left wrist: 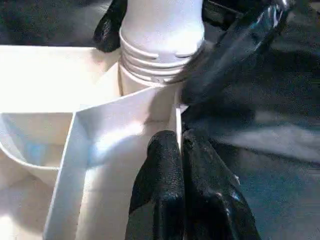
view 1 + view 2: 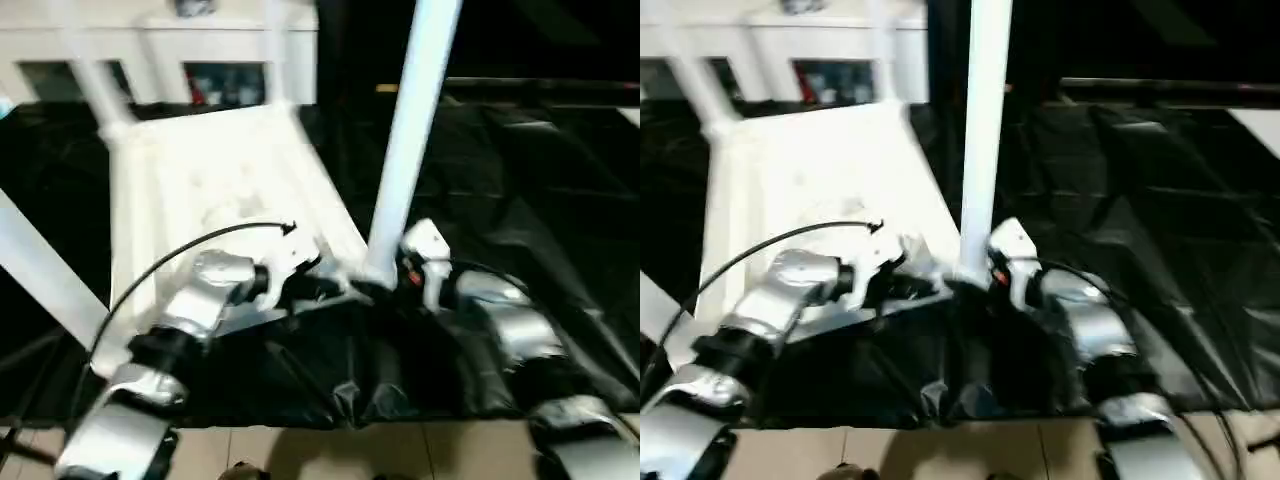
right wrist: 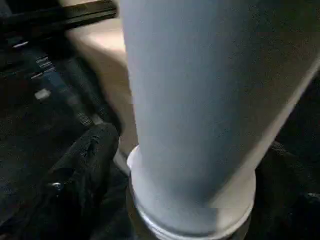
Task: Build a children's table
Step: Rotate leg to tighten
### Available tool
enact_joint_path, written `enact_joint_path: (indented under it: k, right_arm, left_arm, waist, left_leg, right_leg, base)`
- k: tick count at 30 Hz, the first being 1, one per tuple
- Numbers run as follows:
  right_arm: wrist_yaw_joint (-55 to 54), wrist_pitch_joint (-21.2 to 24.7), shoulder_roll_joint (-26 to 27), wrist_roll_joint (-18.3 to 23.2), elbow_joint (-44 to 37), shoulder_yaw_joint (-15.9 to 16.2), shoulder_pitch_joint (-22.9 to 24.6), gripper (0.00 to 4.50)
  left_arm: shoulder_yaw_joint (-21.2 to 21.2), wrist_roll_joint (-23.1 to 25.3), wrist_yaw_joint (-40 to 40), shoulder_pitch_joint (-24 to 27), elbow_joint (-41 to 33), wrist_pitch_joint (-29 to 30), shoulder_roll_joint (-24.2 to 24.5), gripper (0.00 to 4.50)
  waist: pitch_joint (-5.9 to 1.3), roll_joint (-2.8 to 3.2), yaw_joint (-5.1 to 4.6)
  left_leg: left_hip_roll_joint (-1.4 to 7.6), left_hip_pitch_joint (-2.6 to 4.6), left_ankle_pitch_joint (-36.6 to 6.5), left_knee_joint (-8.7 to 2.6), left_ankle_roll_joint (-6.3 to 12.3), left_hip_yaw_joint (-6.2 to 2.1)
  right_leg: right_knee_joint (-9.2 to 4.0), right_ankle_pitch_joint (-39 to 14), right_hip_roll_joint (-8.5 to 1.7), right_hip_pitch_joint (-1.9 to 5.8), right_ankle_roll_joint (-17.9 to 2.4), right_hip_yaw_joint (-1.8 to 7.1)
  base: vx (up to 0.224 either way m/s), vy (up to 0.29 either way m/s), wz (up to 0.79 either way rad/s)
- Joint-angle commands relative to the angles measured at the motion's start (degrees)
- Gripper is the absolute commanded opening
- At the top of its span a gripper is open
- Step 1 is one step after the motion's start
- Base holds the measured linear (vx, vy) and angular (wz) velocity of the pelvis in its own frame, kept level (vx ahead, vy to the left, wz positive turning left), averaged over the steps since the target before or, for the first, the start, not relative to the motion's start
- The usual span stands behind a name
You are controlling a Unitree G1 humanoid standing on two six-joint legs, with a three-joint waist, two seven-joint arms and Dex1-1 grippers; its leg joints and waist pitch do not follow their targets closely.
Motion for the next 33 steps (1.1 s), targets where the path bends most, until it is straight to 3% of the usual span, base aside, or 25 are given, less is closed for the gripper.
enact_joint_path:
  k: [1, 5, 7, 11, 21, 24, 25, 26, 27, 28, 29, 33]
  right_arm:
    - [5.9, 0.9, -0.3, 1.2, -3.2, 3.0, 0.6, 3.65]
    - [9.6, 2.8, -1.9, 2.0, -5.4, 4.3, 1.1, 3.20]
    - [11.3, 3.5, -2.7, 2.1, -6.4, 5.1, 1.4, 3.10]
    - [13.7, 4.6, -3.9, 1.7, -8.2, 6.6, 2.2, 2.79]
    - [11.8, 5.3, -3.0, 1.3, -9.0, 6.7, 3.0, 2.70]
    - [-3.6, 4.3, 2.7, -2.0, -2.2, 3.9, 1.0, 2.69]
    - [-5.3, 4.3, 3.2, -2.3, -1.3, 3.6, 0.7, 2.69]
    - [-5.3, 4.3, 3.2, -2.3, -1.3, 3.6, 0.7, 2.68]
    - [-12.4, 4.6, 5.9, -3.2, 1.7, 2.3, -0.4, 2.68]
    - [-17.4, 4.8, 7.8, -3.9, 3.7, 1.6, -1.1, 2.68]
    - [-20.2, 5.1, 8.9, -4.2, 4.9, 1.2, -1.5, 2.68]
    - [-30.4, 6.9, 13.0, -5.3, 8.6, -0.1, -3.1, 2.68]
  left_arm:
    - [-1.5, -1.2, -2.8, 0.1, -1.3, -1.6, -0.4, 0.00]
    - [-1.5, -1.6, -4.9, 0.2, -1.3, -1.6, 1.0, 0.00]
    - [-1.5, -1.8, -5.9, 0.3, -1.4, -1.7, 1.6, 0.00]
    - [-1.4, -1.8, -7.3, 0.3, -1.4, -1.7, 2.7, 0.00]
    - [-1.1, -1.8, -6.4, 0.3, -0.9, -2.1, 2.6, 0.00]
    - [-0.1, -1.0, 0.7, -0.5, -0.4, -0.1, -1.1, 0.00]
    - [0.0, -0.9, 1.4, -0.6, -0.2, 0.0, -1.5, 0.00]
    - [0.0, -0.9, 1.4, -0.6, -0.2, 0.0, -1.5, 0.00]
    - [-0.1, 0.1, 5.0, -1.2, 0.7, 0.6, -3.2, 0.00]
    - [-0.1, 0.5, 7.6, -1.7, 1.4, 1.2, -4.7, 0.00]
    - [0.0, 0.7, 9.1, -2.0, 1.7, 1.8, -5.6, 0.00]
    - [-0.1, 2.1, 15.4, -3.1, 2.8, 3.5, -9.0, 0.00]
  waist:
    - [-4.00, 0.16, 0.11]
    - [-3.67, 0.28, 0.37]
    - [-3.63, 0.22, 0.39]
    - [-3.72, 0.09, 0.58]
    - [-3.89, -0.11, 0.70]
    - [-3.71, -0.14, 0.24]
    - [-3.30, -0.17, -0.23]
    - [-3.32, -0.30, -0.47]
    - [-3.33, -0.59, -0.82]
    - [-3.20, -0.21, -1.35]
    - [-3.13, -0.21, -1.94]
    - [-3.20, -0.09, -2.56]
  left_leg:
    - [2.05, 1.73, -11.4, -3.61, 4.96, -0.22]
    - [2.25, 2.02, -16.1, -4.18, 1.53, -0.25]
    - [2.21, 1.87, -16.5, -4.32, 0.83, -0.35]
    - [2.23, 1.85, -15.7, -4.30, 0.52, -0.39]
    - [2.14, 1.62, -12.9, -4.00, 1.38, -0.34]
    - [2.06, 1.62, -13.9, -4.15, 0.38, -0.34]
    - [1.85, 1.77, -17.1, -4.48, -0.85, -0.55]
    - [1.78, 1.80, -18.3, -4.51, -1.41, -0.70]
    - [1.81, 1.64, -19.0, -4.67, -1.66, -0.94]
    - [1.84, 1.68, -19.3, -4.82, -2.28, -1.02]
    - [1.68, 1.89, -21.1, -4.87, -3.05, -1.20]
    - [1.56, 2.17, -22.7, -4.76, -2.64, -1.35]
  right_leg:
    - [-2.87, -4.2, -2.17, 2.70, -16.2, 1.10]
    - [-3.41, -11.0, -2.29, 2.44, -14.7, 1.04]
    - [-3.52, -12.4, -2.42, 2.56, -13.9, 1.06]
    - [-3.52, -12.5, -2.53, 2.60, -13.1, 1.05]
    - [-3.12, -9.7, -2.53, 2.74, -13.8, 0.93]
    - [-3.32, -12.1, -2.62, 2.41, -13.4, 1.03]
    - [-4.01, -17.5, -2.81, 2.31, -12.5, 0.94]
    - [-4.18, -20.2, -2.83, 2.42, -11.6, 0.88]
    - [-4.48, -23.3, -2.97, 2.66, -10.0, 0.86]
    - [-4.59, -24.3, -2.92, 2.24, -9.5, 0.95]
    - [-4.88, -26.5, -2.83, 2.07, -8.9, 0.74]
    - [-5.41, -27.8, -2.75, 1.74, -7.9, 0.78]
  base:
    - [0.000, 0.000, 0.00]
    - [0.000, 0.000, 0.00]
    - [0.000, 0.000, 0.00]
    - [0.000, 0.000, 0.00]
    - [0.000, 0.000, 0.00]
    - [0.000, 0.000, 0.00]
    - [0.000, 0.000, 0.00]
    - [0.000, 0.000, 0.00]
    - [0.000, 0.000, 0.00]
    - [0.000, 0.000, 0.00]
    - [0.000, 0.000, 0.00]
    - [0.000, 0.000, 0.00]
